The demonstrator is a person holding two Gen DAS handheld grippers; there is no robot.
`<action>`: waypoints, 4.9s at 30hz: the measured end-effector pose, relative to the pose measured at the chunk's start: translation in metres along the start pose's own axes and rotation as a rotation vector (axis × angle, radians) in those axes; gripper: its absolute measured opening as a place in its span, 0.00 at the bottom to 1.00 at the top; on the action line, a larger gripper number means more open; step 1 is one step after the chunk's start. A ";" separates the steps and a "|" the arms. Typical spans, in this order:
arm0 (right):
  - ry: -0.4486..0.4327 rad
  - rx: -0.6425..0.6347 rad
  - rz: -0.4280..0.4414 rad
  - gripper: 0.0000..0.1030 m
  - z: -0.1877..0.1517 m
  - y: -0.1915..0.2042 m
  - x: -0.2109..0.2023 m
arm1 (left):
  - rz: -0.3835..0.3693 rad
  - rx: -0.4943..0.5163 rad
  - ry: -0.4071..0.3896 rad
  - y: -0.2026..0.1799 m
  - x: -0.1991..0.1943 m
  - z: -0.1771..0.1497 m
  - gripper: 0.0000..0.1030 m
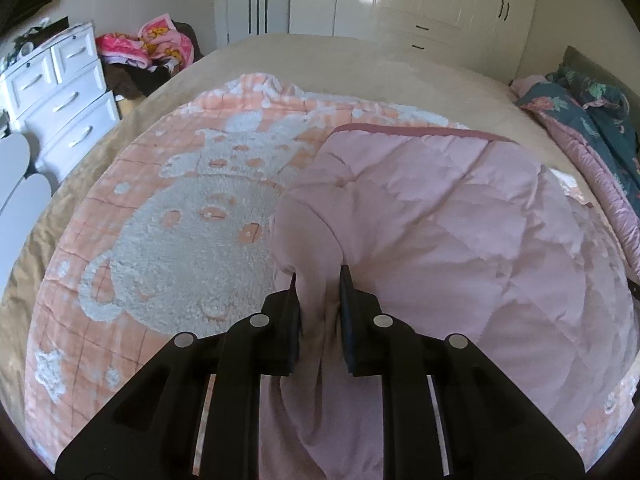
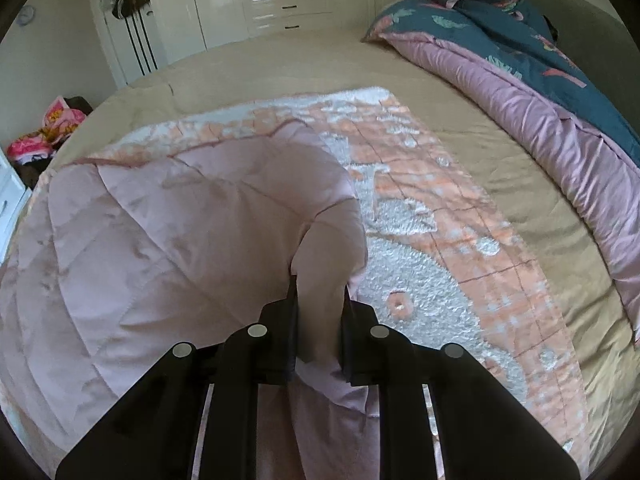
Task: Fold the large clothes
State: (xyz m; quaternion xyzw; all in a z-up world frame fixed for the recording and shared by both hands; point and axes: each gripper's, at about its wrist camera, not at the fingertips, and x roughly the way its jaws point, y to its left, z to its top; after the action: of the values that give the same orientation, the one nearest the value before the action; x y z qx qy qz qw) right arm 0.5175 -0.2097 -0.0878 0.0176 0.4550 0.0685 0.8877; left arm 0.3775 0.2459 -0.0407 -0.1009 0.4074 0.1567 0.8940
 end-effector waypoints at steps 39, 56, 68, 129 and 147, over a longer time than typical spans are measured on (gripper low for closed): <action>-0.164 0.168 0.249 0.96 -0.121 -0.036 -0.147 | -0.125 -0.208 0.044 0.024 -0.099 -0.097 0.91; -0.075 0.357 0.252 0.96 -0.165 -0.052 -0.126 | -0.257 -0.355 0.124 0.025 -0.092 -0.145 0.91; -0.013 0.510 0.268 0.96 -0.162 -0.057 -0.087 | -0.314 -0.517 0.152 0.030 -0.059 -0.140 0.91; -0.256 -0.171 0.262 0.25 -0.079 0.066 -0.165 | -0.211 -0.212 -0.111 -0.019 -0.134 -0.060 0.23; -0.236 -0.159 0.272 0.26 -0.146 0.052 -0.210 | -0.216 -0.185 -0.086 0.000 -0.181 -0.116 0.23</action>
State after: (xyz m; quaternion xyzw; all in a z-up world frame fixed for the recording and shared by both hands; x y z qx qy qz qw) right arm 0.2729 -0.1919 0.0011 0.0167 0.3344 0.2209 0.9160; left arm 0.1846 0.1748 0.0217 -0.2193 0.3393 0.1005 0.9092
